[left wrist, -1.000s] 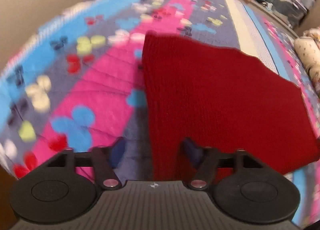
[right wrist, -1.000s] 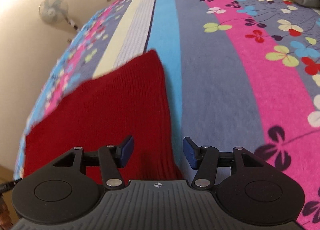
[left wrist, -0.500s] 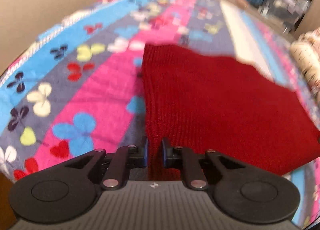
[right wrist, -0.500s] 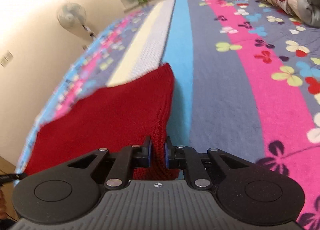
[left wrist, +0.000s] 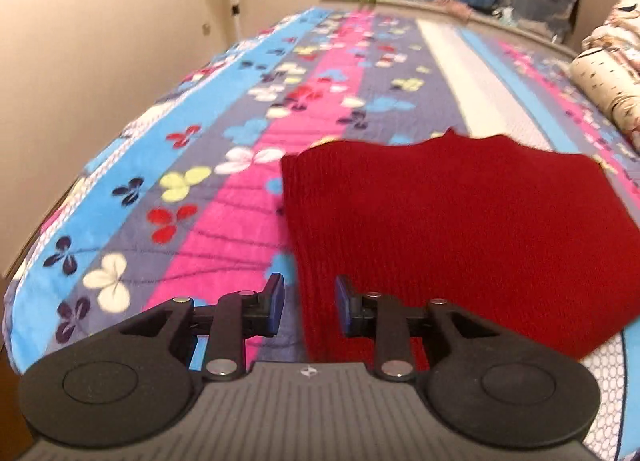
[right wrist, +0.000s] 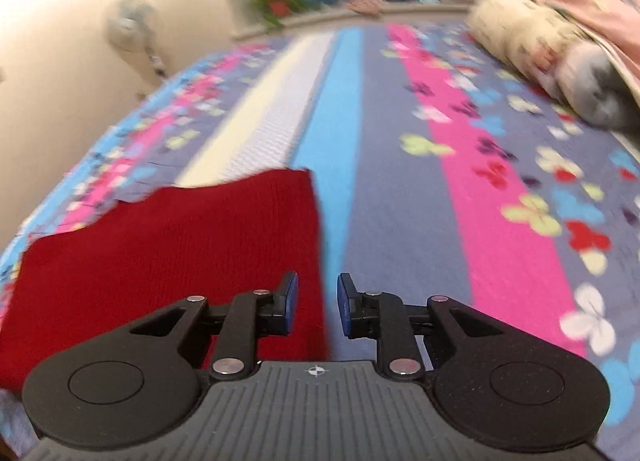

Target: Fold small clothes

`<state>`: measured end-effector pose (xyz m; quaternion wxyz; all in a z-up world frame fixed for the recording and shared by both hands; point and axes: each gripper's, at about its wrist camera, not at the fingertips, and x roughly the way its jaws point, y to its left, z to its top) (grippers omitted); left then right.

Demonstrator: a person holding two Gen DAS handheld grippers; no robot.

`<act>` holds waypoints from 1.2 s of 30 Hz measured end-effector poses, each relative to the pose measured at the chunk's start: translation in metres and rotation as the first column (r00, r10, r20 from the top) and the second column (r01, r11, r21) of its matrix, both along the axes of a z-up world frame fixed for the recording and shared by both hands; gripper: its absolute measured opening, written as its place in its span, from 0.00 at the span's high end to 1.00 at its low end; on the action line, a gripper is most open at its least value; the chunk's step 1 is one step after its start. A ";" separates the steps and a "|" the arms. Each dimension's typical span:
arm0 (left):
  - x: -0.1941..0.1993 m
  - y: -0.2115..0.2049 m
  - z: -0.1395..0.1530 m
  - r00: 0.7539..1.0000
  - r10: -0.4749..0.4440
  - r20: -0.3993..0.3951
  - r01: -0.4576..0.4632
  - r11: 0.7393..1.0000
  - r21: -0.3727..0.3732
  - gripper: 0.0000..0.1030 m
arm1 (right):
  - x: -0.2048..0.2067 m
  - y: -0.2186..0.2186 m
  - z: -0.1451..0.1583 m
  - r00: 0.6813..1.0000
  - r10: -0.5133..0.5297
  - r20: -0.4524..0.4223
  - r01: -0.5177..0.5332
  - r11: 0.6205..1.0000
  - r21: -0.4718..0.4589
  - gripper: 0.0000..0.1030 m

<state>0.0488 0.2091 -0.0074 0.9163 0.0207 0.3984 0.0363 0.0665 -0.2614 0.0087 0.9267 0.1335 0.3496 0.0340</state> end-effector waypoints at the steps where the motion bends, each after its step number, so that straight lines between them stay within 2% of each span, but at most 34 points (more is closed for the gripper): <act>1: 0.000 -0.001 0.000 1.000 -0.011 -0.002 0.011 1.000 -0.004 0.70 | 0.002 0.004 0.000 1.000 0.027 0.001 -0.027 1.000 0.010 0.76; 3: 0.004 -0.003 -0.006 0.998 -0.031 -0.050 0.030 0.999 -0.011 0.70 | 0.006 0.010 -0.006 0.997 0.072 -0.033 -0.071 0.997 0.019 0.75; 4: 0.007 -0.004 -0.014 0.994 -0.041 -0.103 0.040 0.999 -0.016 0.70 | 0.010 0.012 -0.013 0.993 0.087 -0.076 -0.087 0.996 0.005 0.73; 5: 0.012 -0.005 -0.027 0.981 -0.049 -0.190 0.047 0.999 -0.016 0.70 | 0.015 0.015 -0.022 0.986 0.101 -0.134 -0.103 0.995 -0.009 0.71; 6: 0.015 -0.007 -0.037 0.968 -0.047 -0.248 0.049 0.999 0.002 0.70 | 0.019 0.018 -0.031 0.977 0.106 -0.186 -0.113 0.993 -0.023 0.71; 7: 0.016 -0.011 -0.039 0.966 -0.055 -0.252 0.065 0.997 0.032 0.69 | 0.022 0.020 -0.038 0.969 0.104 -0.223 -0.116 0.992 -0.042 0.71; 11: 0.012 -0.015 -0.033 0.973 -0.063 -0.221 0.077 0.995 0.057 0.66 | 0.023 0.023 -0.038 0.968 0.101 -0.230 -0.115 0.992 -0.047 0.69; 13: 0.010 -0.012 -0.030 0.978 -0.047 -0.205 0.061 0.996 0.066 0.55 | 0.025 0.022 -0.039 0.969 0.097 -0.229 -0.110 0.993 -0.044 0.69; 14: 0.010 -0.011 -0.028 0.979 -0.036 -0.201 0.050 0.997 0.066 0.54 | 0.025 0.022 -0.039 0.969 0.099 -0.228 -0.113 0.992 -0.049 0.69; 28: 0.013 0.010 -0.021 0.988 0.041 -0.147 -0.033 0.998 0.054 0.45 | 0.019 0.025 -0.038 0.970 0.096 -0.223 -0.113 0.992 -0.063 0.69; 33: 0.008 0.026 -0.016 0.989 0.078 -0.125 -0.073 0.997 0.039 0.45 | 0.011 0.023 -0.028 0.983 0.071 -0.169 -0.081 0.995 -0.051 0.71; 34: 0.006 0.031 -0.015 0.989 0.083 -0.119 -0.080 0.996 0.033 0.45 | 0.009 0.024 -0.026 0.987 0.066 -0.146 -0.075 0.996 -0.053 0.76; 35: 0.004 0.036 -0.013 0.990 0.089 -0.112 -0.086 0.996 0.027 0.45 | 0.005 0.027 -0.022 0.991 0.066 -0.120 -0.073 0.996 -0.056 0.90; 36: 0.002 0.040 -0.012 0.990 0.095 -0.106 -0.093 0.995 0.020 0.45 | 0.002 0.030 -0.020 0.993 0.067 -0.095 -0.073 0.996 -0.058 0.96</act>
